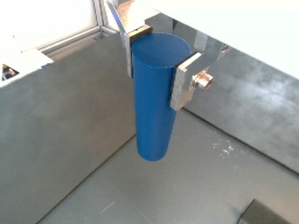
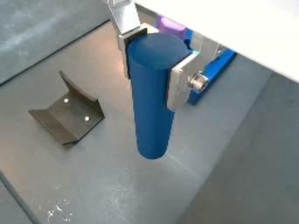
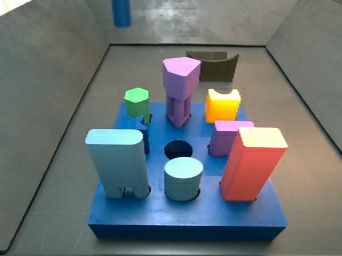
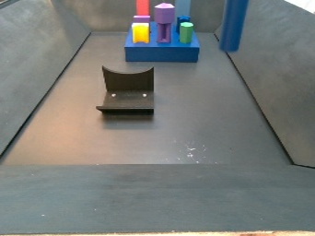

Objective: Pick up the round object. Move up. Move to above the board. Insert the round object.
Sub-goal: Move to above the board.

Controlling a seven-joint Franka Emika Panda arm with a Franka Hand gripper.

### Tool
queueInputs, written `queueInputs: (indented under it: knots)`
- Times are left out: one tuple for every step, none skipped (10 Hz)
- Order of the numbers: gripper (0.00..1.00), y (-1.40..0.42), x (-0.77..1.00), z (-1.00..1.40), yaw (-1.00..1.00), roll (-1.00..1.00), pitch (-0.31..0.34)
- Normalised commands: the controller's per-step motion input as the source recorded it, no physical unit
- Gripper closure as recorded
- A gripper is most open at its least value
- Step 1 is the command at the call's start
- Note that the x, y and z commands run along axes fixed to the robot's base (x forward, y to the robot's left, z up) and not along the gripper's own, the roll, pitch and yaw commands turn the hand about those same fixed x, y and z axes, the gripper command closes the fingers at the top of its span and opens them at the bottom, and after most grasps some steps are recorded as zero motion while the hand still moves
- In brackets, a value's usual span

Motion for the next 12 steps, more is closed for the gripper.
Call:
queueInputs:
  knots:
    - [1.00, -0.17, -0.08, 1.00, 0.03, 0.02, 0.075]
    - [1.00, -0.15, -0.07, 1.00, 0.03, 0.00, 0.078]
    - [1.00, -0.14, -0.06, 1.00, 0.03, -0.01, 0.077]
    - [1.00, -0.12, -0.04, 1.00, 0.04, -0.01, 0.077]
    - [1.00, -0.11, -0.03, 0.96, 0.04, -0.01, 0.078]
    - [1.00, -0.09, -0.02, 0.86, 0.04, -0.01, 0.078]
    - [1.00, -0.05, 0.00, 0.61, 0.04, -0.02, 0.079]
    - [1.00, -0.04, 0.00, 0.51, 0.04, -0.03, 0.077]
    - [1.00, -0.03, 0.01, 0.27, 0.04, -0.04, 0.077]
    - [1.00, -0.03, 0.01, 0.17, 0.03, -0.04, 0.075]
    - [1.00, -1.00, 0.54, -0.27, 0.14, -0.27, -0.001]
    - [1.00, -1.00, 0.55, -0.27, 0.13, -0.19, 0.003]
